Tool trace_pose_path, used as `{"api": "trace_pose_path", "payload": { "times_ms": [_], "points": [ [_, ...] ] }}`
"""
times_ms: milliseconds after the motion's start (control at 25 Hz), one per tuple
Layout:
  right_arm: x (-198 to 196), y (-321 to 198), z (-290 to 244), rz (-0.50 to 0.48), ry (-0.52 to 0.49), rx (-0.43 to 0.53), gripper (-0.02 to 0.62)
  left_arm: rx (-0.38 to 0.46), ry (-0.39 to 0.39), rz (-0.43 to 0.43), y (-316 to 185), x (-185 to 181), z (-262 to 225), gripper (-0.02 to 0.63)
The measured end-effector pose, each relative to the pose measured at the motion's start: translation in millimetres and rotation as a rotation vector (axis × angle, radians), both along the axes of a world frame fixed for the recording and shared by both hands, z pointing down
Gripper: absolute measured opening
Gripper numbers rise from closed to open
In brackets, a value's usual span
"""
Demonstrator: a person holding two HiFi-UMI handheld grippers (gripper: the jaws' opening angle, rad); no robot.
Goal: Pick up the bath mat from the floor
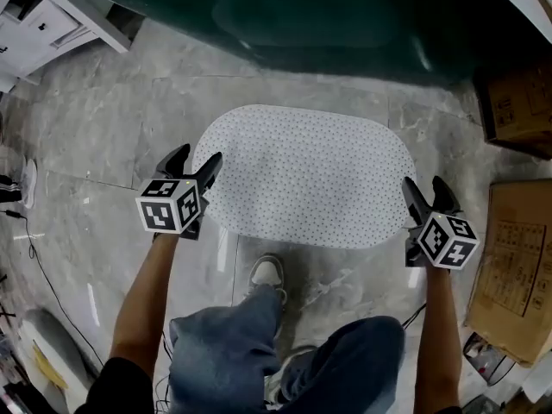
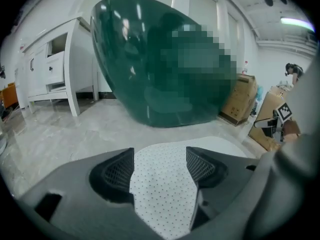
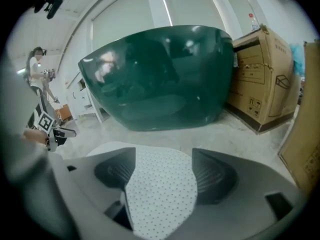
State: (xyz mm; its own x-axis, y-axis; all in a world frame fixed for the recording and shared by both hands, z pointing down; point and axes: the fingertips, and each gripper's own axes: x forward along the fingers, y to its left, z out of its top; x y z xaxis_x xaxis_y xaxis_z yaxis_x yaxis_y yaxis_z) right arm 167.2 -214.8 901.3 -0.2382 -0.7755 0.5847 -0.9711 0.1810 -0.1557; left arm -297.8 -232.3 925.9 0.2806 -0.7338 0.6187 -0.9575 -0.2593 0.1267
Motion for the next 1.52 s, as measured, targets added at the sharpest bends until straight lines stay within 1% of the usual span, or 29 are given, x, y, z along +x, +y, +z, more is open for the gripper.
{"api": "trace_pose_path", "payload": {
  "times_ms": [120, 280, 400, 520, 600, 640, 760, 920, 1000, 1200, 1280, 1360, 1520],
  "points": [
    [6, -6, 34, 0.006, 0.001, -0.017, 0.357, -0.024, -0.002, -0.023, -2, -10, 36, 0.339],
    [12, -5, 78, 0.016, -0.007, -0.063, 0.367, -0.074, -0.022, -0.053, 1, -29, 81, 0.359],
    [21, -2, 106, 0.031, -0.002, -0.103, 0.377, -0.116, -0.012, -0.065, 3, -35, 110, 0.373],
    [28, -3, 130, 0.031, 0.016, -0.14, 0.385, -0.139, -0.03, -0.068, 7, -42, 128, 0.382],
    [37, -4, 142, 0.061, 0.003, -0.161, 0.391, -0.153, -0.053, -0.07, 3, -47, 139, 0.386],
    [42, -4, 148, 0.078, -0.007, -0.173, 0.396, -0.171, -0.062, -0.07, 4, -50, 146, 0.4],
    [49, 1, 164, 0.109, -0.015, -0.208, 0.417, -0.227, -0.083, -0.053, 9, -60, 166, 0.414],
    [52, 4, 189, 0.109, 0.016, -0.264, 0.434, -0.27, -0.114, -0.058, 10, -77, 180, 0.432],
    [58, 8, 198, 0.104, 0.035, -0.289, 0.437, -0.282, -0.12, -0.069, 9, -77, 187, 0.437],
    [76, 14, 214, 0.117, 0.085, -0.342, 0.445, -0.291, -0.102, -0.081, 5, -72, 196, 0.445],
    [81, 12, 215, 0.117, 0.108, -0.35, 0.446, -0.29, -0.098, -0.086, 3, -72, 197, 0.48],
    [82, 12, 215, 0.106, 0.131, -0.356, 0.448, -0.29, -0.085, -0.09, 3, -70, 199, 0.485],
    [73, 10, 216, 0.086, 0.143, -0.37, 0.399, -0.27, -0.09, -0.098, 5, -69, 197, 0.472]
  ]
}}
